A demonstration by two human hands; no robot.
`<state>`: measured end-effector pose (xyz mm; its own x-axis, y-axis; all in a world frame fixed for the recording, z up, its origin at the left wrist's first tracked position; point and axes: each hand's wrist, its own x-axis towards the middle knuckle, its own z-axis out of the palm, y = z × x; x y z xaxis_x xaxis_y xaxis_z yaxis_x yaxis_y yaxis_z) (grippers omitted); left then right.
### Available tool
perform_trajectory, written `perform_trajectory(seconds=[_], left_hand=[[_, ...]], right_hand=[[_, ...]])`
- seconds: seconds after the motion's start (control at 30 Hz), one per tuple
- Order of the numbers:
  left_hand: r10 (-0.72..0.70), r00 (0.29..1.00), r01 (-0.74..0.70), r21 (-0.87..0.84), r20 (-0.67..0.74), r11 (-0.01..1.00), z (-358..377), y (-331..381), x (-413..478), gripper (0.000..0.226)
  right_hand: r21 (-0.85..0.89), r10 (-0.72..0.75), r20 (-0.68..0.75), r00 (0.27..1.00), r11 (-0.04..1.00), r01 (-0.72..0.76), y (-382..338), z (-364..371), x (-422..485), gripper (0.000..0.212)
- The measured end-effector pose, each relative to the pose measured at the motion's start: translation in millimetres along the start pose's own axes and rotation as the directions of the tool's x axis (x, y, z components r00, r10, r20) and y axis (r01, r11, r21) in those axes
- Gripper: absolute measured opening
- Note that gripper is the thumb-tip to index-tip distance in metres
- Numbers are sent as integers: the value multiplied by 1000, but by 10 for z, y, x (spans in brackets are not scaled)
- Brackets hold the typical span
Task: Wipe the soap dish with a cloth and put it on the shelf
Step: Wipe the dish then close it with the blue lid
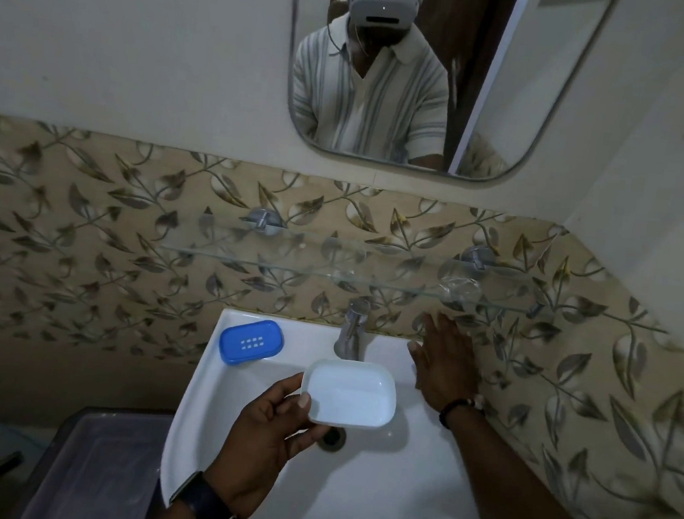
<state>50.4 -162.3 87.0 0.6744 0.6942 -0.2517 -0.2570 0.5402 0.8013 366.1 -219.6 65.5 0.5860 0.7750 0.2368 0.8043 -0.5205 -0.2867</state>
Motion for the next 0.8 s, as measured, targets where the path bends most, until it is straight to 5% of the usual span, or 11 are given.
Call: perform_trajectory(seconds=[0.33,0.63,0.8], left_hand=[[28,989,-41,-89,-142,995,-636,165,-661,46],[83,966,-124,-156,-245,980,-1105,309,-1063,52],[113,952,-166,-169,-285,971,-1176,360,-1116,34]], right_hand=[[29,-293,-129,948,954,299,-1227,-10,-121,64],[13,-461,-80,884,886,463,-2000,316,-92,63],[46,-508,-17,861,860,508,-2203,578,-56,61]])
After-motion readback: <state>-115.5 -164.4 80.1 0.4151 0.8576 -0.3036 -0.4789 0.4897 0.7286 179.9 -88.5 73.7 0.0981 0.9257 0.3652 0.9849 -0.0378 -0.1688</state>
